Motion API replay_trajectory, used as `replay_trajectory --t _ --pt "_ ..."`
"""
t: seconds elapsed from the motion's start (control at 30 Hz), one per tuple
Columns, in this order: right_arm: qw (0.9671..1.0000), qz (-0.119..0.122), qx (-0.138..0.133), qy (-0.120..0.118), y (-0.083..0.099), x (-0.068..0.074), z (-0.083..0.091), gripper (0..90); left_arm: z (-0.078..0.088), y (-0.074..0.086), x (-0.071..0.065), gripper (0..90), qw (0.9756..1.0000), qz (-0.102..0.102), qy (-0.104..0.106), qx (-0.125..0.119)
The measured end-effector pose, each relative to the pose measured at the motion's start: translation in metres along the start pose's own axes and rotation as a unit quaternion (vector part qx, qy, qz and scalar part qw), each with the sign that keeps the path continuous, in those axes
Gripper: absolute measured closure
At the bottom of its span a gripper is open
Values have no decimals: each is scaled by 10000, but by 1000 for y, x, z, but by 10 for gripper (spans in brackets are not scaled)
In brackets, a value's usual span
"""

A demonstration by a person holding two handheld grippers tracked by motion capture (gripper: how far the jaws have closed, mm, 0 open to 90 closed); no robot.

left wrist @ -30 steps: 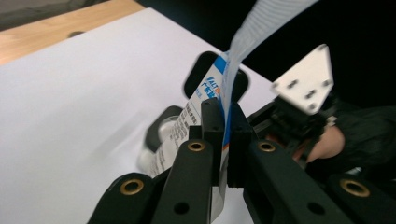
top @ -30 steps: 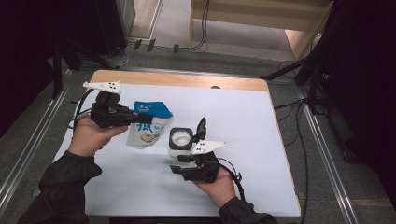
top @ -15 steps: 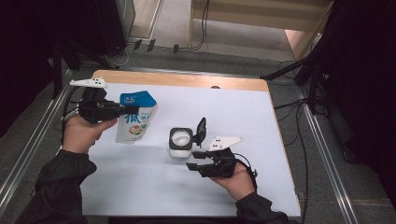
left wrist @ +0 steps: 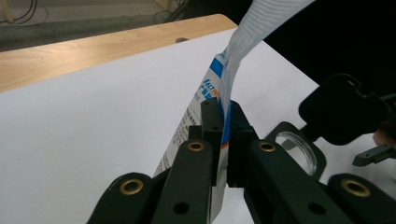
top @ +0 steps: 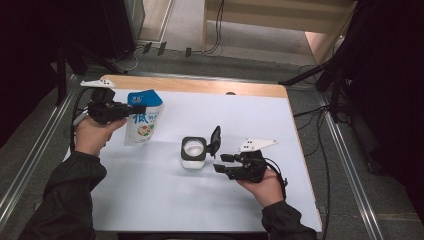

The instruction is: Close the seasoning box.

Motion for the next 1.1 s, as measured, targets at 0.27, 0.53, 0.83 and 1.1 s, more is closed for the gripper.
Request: replay_trajectory --t 0.27,0.53,0.83,1.1 --pt "9996 -165 -150 196 1 -10 10 525 -15 1 17 900 9997 183 -120 -118" --pt "9989 -322 -196 276 2 -16 12 525 -26 9 30 900 9993 211 -248 -173" --pt "9984 -343 -276 349 -1 -19 17 524 -17 19 33 894 9992 49 -369 -110" --pt "9982 -283 -374 381 -7 -24 20 532 -8 33 38 864 9988 171 -450 -35"
Point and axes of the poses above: each handheld gripper's, and its own axes: z roughly backward along the jaws, y roughly out of its underside, x roughly to its left, the point moved 5 cm from there along -z, roughly forward along the jaws, and after that the axes turned 15 degrees about -y, right-handed, at the moved point
